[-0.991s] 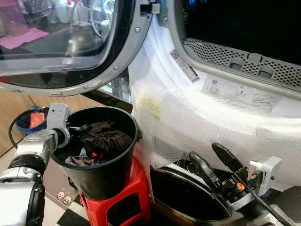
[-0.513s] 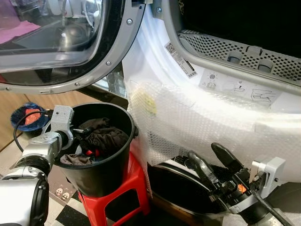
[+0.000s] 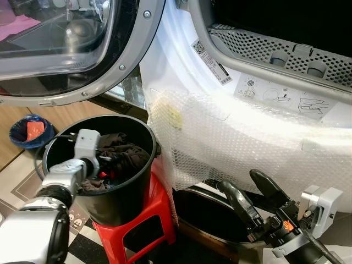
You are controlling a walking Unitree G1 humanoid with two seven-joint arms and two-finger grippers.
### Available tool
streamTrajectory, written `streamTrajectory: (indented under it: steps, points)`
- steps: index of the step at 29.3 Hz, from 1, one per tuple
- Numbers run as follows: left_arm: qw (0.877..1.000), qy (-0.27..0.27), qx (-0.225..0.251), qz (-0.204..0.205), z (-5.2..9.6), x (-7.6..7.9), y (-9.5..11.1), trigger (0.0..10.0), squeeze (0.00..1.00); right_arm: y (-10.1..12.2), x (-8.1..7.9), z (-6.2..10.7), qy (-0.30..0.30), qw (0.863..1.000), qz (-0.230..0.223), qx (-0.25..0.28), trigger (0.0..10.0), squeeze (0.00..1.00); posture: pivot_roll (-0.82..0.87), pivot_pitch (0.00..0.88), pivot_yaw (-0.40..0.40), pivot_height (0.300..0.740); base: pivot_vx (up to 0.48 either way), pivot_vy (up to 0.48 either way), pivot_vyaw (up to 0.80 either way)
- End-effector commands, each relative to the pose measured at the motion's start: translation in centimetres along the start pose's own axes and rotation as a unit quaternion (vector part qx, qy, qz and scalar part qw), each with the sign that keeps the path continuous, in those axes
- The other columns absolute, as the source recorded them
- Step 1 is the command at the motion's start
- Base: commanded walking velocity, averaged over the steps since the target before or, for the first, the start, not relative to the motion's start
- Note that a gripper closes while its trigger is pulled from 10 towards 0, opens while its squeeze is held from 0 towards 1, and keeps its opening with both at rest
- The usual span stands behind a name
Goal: Clothes washing
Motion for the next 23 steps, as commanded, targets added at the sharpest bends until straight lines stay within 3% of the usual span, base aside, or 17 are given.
streamTrajectory:
  steps: [1,6,11,17,23]
  points:
    - [1.0,-0.011,-0.02,-0.006,0.0,0.2,-1.4,10.0,0.0,0.4,-0.4,0.2,0.005,1.0,0.003,-0.001,10.0,0.0,-0.19,0.31,-0.026,0.74,0.0,0.0,0.0]
    - [0.999,-0.035,-0.033,-0.018,-0.2,1.2,-2.5,10.0,0.0,0.5,-0.2,0.2,0.004,1.0,0.004,-0.002,10.0,0.0,-0.17,0.314,-0.02,0.74,0.0,0.0,0.0]
    - [0.994,-0.063,-0.043,-0.084,-0.2,2.2,-3.6,10.0,0.0,0.4,-0.2,0.1,0.004,1.0,-0.001,0.0,10.0,0.0,-0.16,0.32,-0.014,0.74,0.0,0.0,0.0]
    - [0.992,-0.059,-0.037,-0.11,-0.1,1.8,-3.5,10.0,0.0,0.5,-0.2,0.0,0.004,1.0,-0.005,0.001,10.0,0.0,-0.16,0.328,-0.018,0.74,0.0,0.0,0.0]
    - [0.992,-0.05,-0.043,-0.105,0.2,1.2,-3.6,10.0,0.0,0.7,-0.1,0.1,0.004,1.0,-0.005,0.002,10.0,0.0,-0.17,0.332,-0.021,0.74,0.0,0.0,0.0]
Point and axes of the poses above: a point about 5 cm out from each wrist's last joint towards the gripper, its own z axis pointing back from the gripper into the wrist, its own y axis along the axis of the wrist's last joint, x = y × z, the point moved 4 cm from there along -z, pointing out of the wrist towards the gripper, and after that the axes turned 8 degrees about z, right-handed, at the moved point
